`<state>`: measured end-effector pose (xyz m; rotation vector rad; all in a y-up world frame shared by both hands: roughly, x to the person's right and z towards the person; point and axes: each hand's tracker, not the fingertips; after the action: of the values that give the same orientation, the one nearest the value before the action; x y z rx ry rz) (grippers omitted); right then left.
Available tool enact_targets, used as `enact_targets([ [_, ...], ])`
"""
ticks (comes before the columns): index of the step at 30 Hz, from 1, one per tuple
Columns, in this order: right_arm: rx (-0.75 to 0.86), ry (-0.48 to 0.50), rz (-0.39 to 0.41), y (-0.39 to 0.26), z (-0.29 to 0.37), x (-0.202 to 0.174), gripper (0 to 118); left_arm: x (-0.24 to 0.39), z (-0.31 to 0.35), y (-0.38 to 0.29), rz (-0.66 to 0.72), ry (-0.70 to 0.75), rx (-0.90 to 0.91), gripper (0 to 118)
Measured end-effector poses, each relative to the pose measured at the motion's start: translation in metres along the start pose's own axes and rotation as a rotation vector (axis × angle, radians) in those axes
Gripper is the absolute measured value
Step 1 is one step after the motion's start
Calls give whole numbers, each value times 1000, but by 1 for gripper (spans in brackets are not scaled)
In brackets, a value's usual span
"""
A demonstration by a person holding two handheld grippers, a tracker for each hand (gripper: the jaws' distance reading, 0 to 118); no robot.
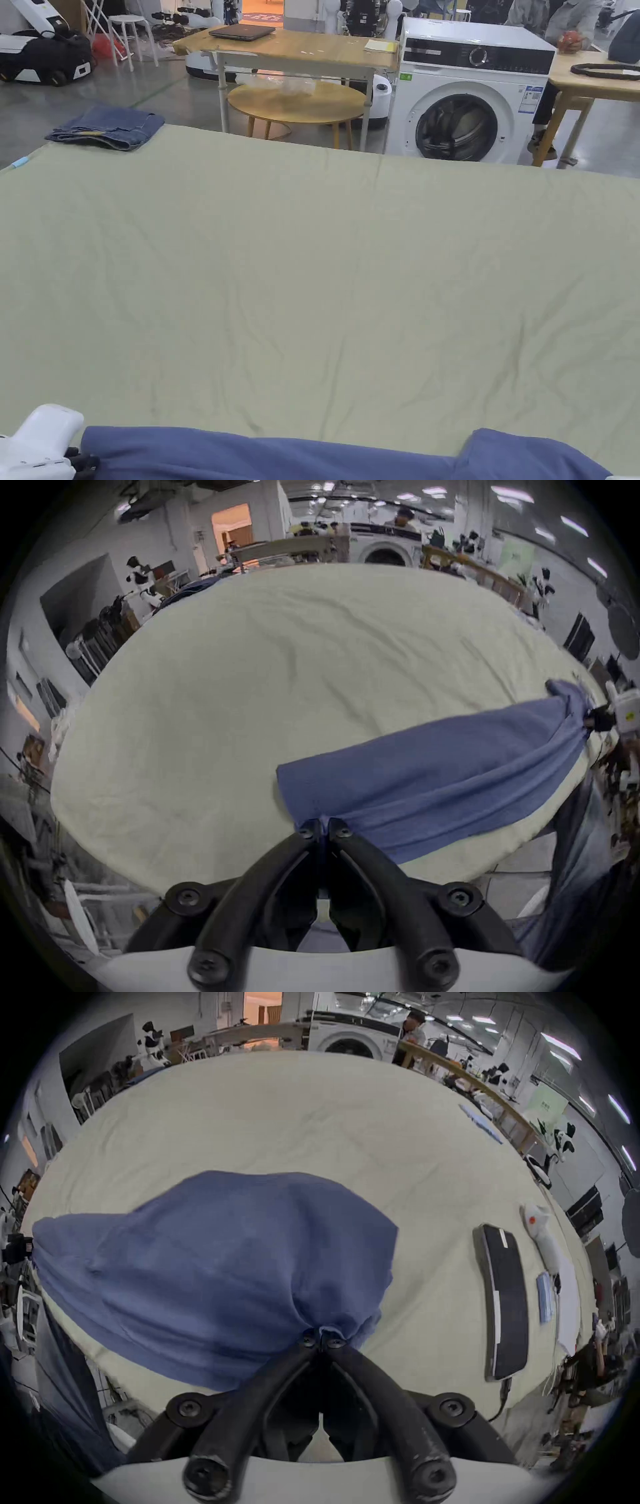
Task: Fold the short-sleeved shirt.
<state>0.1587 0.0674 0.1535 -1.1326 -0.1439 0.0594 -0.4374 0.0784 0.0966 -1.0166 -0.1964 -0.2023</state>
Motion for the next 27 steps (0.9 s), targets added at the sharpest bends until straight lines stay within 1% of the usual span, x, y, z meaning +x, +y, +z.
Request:
enact_targets([
  [3,7,-24,29,1,4,-5,1,-10,-6,2,63,-5,-6,0],
  [4,12,-27,30,1,9,-5,4,-13,-3,4,94,-16,-11,0],
  [5,15,-31,28,2,15,-5,13,-14,4,5,127,-25,-1,0],
  [6,23,-42,22,4,22,-5,36,-15,12,6,154,-38,17,6],
  [7,49,-70,7,5,29,-5,61,-16,18,8,173,-35,34,16],
  [8,75,-81,1,7,35,-4,76,-17,23,11,197,-31,61,30],
  [9,101,-77,-9,8,43,-3,77,-16,27,14,207,-42,83,41],
  [11,149,-65,-54,15,58,-3,77,-7,40,21,229,-71,143,48],
  [13,209,-60,-74,23,71,-6,77,0,44,30,227,-99,196,49],
  [15,297,-64,-100,31,80,-13,77,13,48,41,243,-87,261,49],
  [17,400,-50,-147,41,82,-22,77,25,50,52,245,-106,329,49],
  [18,456,-21,-159,44,84,-27,77,30,47,57,252,-107,367,49],
  [19,519,21,-167,47,85,-33,77,37,47,63,255,-109,404,49],
  [24,780,3,-164,59,92,-79,77,71,44,86,192,-27,582,49],
  [25,823,1,-160,62,95,-89,75,77,45,88,190,-12,622,48],
  [26,859,-8,-160,63,97,-97,67,83,46,91,190,-4,652,46],
  [27,884,-11,-156,65,98,-104,49,87,48,93,196,0,672,37],
])
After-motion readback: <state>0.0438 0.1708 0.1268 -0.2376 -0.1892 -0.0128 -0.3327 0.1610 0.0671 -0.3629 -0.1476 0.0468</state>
